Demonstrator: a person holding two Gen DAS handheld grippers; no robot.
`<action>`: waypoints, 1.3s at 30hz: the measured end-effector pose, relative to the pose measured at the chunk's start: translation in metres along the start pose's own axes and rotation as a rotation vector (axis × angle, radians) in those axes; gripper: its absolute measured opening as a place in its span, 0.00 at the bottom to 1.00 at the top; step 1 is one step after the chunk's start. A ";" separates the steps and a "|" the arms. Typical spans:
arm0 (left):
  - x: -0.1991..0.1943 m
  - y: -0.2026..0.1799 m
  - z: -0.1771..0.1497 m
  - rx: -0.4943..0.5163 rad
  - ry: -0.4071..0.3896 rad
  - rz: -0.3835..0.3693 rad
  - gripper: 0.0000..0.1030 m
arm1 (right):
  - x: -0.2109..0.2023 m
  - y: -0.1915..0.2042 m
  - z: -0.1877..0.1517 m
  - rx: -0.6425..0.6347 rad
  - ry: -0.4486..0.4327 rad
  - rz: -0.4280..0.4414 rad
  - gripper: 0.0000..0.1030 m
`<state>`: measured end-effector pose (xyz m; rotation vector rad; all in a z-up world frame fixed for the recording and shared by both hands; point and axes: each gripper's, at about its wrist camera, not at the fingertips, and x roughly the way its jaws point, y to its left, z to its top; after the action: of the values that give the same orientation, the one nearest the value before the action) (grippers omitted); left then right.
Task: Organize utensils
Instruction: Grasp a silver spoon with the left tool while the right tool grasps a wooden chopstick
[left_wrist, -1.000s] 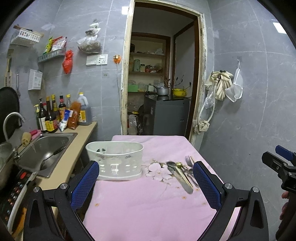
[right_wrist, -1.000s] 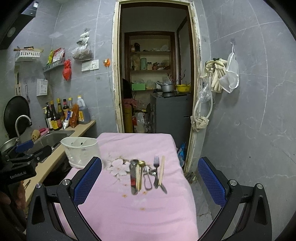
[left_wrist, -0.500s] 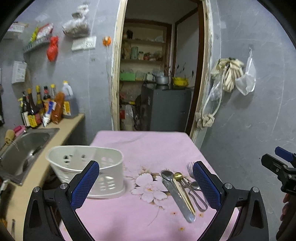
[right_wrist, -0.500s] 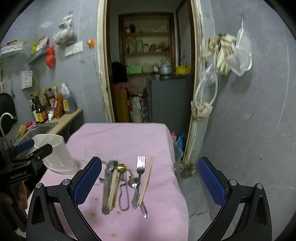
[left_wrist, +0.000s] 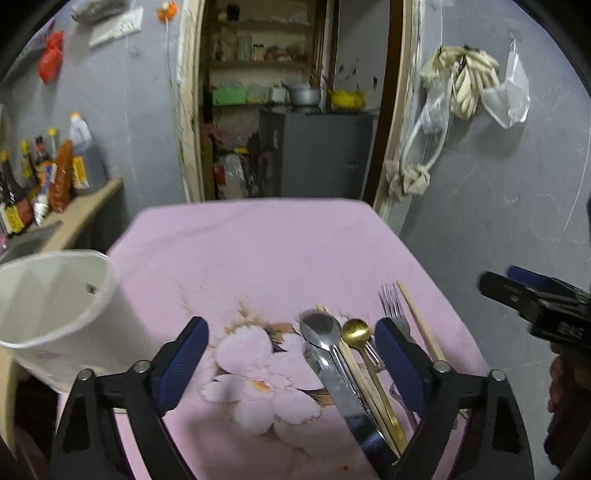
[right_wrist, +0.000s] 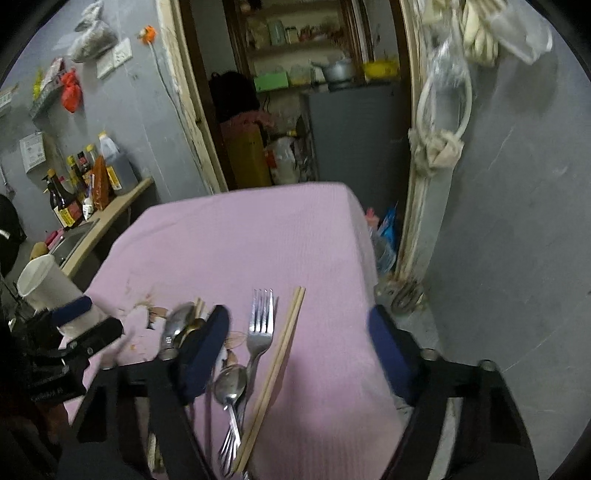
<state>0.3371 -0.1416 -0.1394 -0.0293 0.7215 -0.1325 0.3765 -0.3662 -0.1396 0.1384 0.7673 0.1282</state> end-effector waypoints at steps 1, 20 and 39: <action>0.009 -0.002 -0.002 -0.005 0.022 -0.013 0.78 | 0.009 -0.002 0.000 0.005 0.016 -0.004 0.58; 0.071 -0.016 -0.020 -0.048 0.228 -0.106 0.27 | 0.072 0.000 -0.024 0.012 0.164 0.028 0.26; 0.086 0.005 -0.019 -0.185 0.326 -0.193 0.08 | 0.085 0.014 -0.009 -0.083 0.263 -0.026 0.21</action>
<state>0.3886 -0.1477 -0.2106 -0.2590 1.0548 -0.2583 0.4297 -0.3376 -0.2017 0.0322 1.0238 0.1550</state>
